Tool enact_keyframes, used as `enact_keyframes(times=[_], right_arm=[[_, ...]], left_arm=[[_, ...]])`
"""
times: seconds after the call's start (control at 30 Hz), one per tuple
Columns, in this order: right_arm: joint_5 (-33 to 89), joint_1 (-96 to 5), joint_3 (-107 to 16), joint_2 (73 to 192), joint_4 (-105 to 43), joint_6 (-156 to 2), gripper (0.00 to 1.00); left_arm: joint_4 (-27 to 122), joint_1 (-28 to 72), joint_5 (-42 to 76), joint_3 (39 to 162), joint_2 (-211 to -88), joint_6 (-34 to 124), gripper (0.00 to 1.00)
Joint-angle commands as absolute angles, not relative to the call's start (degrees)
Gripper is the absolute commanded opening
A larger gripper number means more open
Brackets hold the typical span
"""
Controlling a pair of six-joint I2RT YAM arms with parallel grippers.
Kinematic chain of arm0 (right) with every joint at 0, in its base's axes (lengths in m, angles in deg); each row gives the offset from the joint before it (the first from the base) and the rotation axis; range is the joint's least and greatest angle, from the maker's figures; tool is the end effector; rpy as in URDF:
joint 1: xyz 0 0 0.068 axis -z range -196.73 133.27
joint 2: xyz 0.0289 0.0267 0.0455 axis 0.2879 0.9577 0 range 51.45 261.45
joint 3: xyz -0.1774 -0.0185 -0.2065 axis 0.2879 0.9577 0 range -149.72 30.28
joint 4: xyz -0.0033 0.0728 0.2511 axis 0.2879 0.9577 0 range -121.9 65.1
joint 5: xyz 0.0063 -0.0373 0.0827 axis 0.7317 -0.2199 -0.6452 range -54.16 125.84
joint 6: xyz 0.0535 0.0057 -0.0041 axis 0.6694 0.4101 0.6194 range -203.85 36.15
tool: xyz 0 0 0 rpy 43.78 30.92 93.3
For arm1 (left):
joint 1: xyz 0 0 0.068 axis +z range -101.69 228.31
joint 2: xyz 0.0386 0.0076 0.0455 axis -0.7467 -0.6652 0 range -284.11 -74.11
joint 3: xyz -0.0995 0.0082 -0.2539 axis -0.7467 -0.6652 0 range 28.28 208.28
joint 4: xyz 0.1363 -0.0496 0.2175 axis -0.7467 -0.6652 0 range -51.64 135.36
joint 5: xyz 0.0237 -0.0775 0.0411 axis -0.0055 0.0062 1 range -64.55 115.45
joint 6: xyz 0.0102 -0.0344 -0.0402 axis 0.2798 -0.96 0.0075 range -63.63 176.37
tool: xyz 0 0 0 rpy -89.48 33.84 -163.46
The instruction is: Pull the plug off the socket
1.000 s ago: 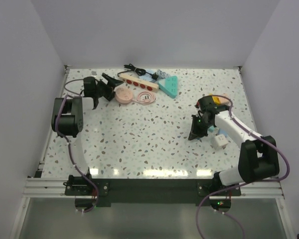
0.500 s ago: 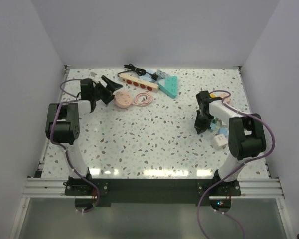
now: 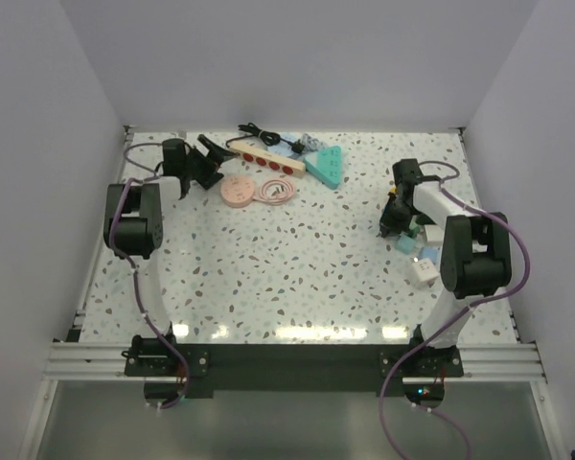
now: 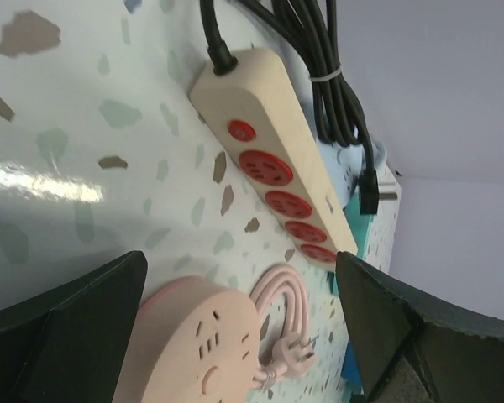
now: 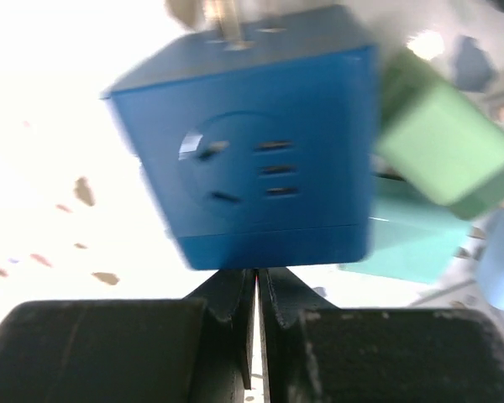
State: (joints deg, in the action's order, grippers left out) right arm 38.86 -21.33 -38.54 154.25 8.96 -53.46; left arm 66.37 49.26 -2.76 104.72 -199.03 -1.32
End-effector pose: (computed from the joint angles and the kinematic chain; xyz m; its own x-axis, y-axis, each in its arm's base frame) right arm 0.3429 0.0257 0.1780 -0.8635 0.4375 -0.2511 0.4296 0.8987 0.0884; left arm 0.4721 -0.0090 0.1377 -0.5884 -0.7547 -0.2901 -0.1734 0.4683 -0.8664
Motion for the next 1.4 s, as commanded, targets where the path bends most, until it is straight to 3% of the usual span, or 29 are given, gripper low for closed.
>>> enact_keyframes(times=[0.0, 0.1, 0.2, 0.3, 0.33, 0.4, 0.43, 1.03, 1.27, 1.37], right_arm=[[31.9, -21.7, -41.0, 153.9, 6.1, -53.9, 0.08], [31.1, -21.9, -40.0, 152.1, 6.6, -54.1, 0.12], [27.9, -22.0, -37.5, 148.2, 4.6, -55.0, 0.18], [21.4, -22.1, -34.8, 143.3, 1.5, -56.1, 0.35], [20.4, -22.4, -33.7, 142.2, -0.7, -56.2, 0.43], [19.3, -22.7, -33.4, 139.4, -1.9, -56.9, 0.94], [19.2, -22.9, -33.6, 138.7, -2.1, -57.2, 0.99], [26.7, -22.7, -32.8, 120.0, 7.4, -63.1, 0.99], [25.5, -23.6, -29.3, 107.1, 12.2, -62.2, 0.99], [30.8, -25.2, -27.5, 102.0, 14.6, -62.9, 0.99]], left_arm=[[52.9, 48.9, 6.1, 114.6, -201.0, -1.8, 1.0], [40.9, 48.8, 16.9, 118.1, -199.5, 0.0, 1.0], [41.2, 47.5, 20.3, 113.9, -195.1, 0.9, 1.0], [42.4, 47.6, 21.4, 109.1, -190.1, 4.1, 1.0], [42.5, 47.6, 21.7, 107.8, -188.6, 5.2, 1.0], [44.4, 47.6, 21.0, 103.5, -183.8, 7.8, 1.0], [44.5, 47.6, 20.8, 102.0, -182.1, 8.6, 1.0], [48.5, 45.8, 2.0, 82.3, -154.8, 19.8, 1.0], [43.2, 44.4, 0.8, 76.7, -144.4, 20.1, 1.0], [40.1, 44.4, 0.7, 75.5, -142.1, 20.1, 1.0]])
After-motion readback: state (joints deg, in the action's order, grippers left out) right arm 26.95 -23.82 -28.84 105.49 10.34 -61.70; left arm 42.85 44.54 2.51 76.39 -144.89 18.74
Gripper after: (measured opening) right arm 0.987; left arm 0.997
